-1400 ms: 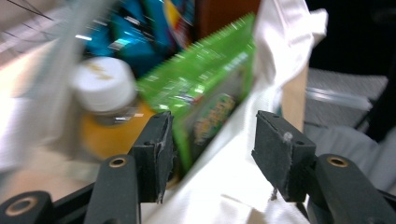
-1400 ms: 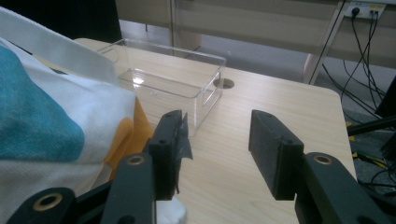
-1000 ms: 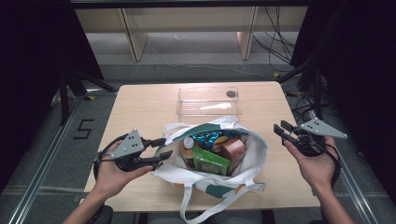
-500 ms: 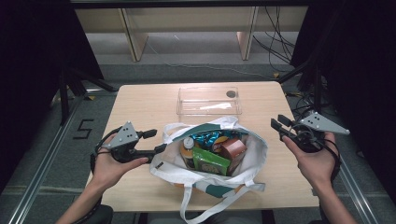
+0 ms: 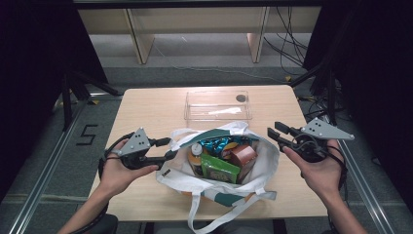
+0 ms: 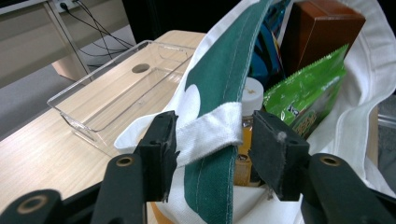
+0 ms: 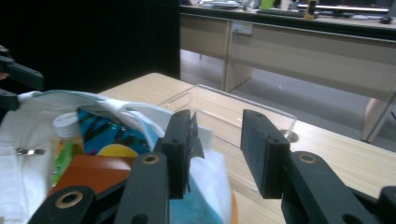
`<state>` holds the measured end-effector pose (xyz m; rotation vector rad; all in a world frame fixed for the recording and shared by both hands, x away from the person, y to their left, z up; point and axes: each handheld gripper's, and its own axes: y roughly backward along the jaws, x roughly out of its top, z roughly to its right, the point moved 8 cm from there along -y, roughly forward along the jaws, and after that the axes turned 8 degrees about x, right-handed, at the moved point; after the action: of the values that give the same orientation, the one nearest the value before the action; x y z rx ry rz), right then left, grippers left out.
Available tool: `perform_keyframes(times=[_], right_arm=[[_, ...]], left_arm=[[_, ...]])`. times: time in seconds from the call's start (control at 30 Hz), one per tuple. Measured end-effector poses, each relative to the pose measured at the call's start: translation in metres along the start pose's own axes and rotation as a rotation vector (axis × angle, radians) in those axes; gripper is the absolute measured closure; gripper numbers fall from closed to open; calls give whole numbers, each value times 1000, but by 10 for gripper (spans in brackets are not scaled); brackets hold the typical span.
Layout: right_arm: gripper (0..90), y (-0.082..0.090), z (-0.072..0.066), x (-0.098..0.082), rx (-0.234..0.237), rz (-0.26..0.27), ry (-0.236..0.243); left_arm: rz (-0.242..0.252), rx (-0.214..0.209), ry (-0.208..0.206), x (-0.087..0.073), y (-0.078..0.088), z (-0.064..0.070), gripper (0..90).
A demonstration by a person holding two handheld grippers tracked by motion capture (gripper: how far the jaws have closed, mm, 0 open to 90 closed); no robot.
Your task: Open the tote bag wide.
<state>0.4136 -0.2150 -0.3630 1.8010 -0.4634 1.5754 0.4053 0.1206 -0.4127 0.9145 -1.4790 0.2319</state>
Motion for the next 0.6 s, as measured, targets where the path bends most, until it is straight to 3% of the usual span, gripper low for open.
perform_keyframes(times=[0.17, 0.2, 0.3, 0.33, 0.43, 0.6], right_arm=[[622, -4, -7, 2, 34, -5, 19], [619, -6, -11, 0, 64, -30, 15], [620, -8, -13, -2, 75, -43, 22], [622, -8, -17, -4, 91, -70, -5], [631, -9, -16, -4, 93, -79, 20], [639, -9, -18, -2, 112, -63, 20]], left_arm=[[-25, -5, -26, -3, -3, 0, 520], [-24, -7, -27, -3, -3, -1, 521], [-27, -13, -28, -4, -4, -1, 544], [-30, -26, -47, -4, -6, 0, 556], [-45, -34, -54, -7, -8, 0, 580], [-57, -36, -48, -6, -12, -2, 628]])
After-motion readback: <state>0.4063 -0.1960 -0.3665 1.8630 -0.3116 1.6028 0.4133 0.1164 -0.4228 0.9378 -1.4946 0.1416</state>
